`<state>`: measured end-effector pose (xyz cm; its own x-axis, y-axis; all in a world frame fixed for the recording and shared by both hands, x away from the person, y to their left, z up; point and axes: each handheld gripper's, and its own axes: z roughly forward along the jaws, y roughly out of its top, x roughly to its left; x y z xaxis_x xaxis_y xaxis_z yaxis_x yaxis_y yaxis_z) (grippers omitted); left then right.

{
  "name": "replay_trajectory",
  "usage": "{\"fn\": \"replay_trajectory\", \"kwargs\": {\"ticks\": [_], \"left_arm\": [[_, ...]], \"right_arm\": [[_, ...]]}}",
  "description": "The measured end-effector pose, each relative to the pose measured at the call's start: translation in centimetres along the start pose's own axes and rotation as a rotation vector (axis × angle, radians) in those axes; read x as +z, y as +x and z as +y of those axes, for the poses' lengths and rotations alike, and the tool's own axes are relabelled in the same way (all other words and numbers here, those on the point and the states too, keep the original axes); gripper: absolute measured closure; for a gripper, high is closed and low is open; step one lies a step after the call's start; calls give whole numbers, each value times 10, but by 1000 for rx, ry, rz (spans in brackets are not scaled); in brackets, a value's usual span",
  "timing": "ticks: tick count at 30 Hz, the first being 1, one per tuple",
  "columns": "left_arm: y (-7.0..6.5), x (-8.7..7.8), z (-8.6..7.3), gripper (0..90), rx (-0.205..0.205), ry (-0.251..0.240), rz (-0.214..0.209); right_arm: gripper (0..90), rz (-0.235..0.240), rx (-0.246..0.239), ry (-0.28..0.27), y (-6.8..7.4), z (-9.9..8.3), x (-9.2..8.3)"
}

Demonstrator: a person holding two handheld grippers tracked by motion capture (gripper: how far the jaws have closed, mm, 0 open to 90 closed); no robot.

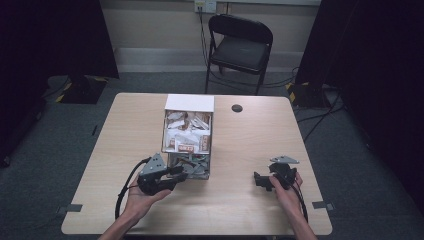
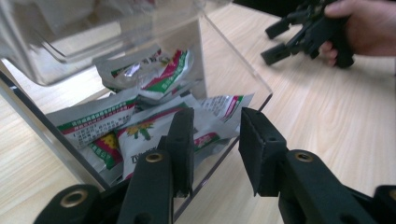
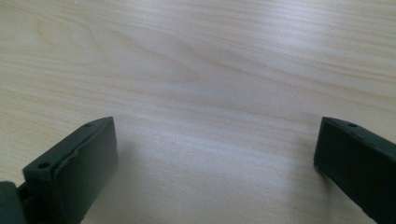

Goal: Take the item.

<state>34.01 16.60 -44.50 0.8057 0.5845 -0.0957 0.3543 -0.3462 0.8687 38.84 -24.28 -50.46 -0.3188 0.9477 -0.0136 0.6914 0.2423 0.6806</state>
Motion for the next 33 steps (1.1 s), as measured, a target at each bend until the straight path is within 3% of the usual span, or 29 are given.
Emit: {"fn": "replay_trajectory", "kwargs": {"ticks": [6,13,24,27,29,33], "left_arm": [[0,3,-2,741,-3,-1,-1],[6,1,-2,832,-48,-15,-1],[4,5,-2,785,-6,2,26],[4,6,-2,822,4,7,26],[6,7,-2,900,-5,3,23],[6,6,-2,900,-14,-2,11]], "right_arm": [[0,0,0,0,0,0,0],[0,0,0,0,0,0,0],[0,0,1,0,0,0,0],[0,0,0,0,0,0,0],[0,0,0,0,0,0,0],[0,0,0,0,0,0,0]]}}
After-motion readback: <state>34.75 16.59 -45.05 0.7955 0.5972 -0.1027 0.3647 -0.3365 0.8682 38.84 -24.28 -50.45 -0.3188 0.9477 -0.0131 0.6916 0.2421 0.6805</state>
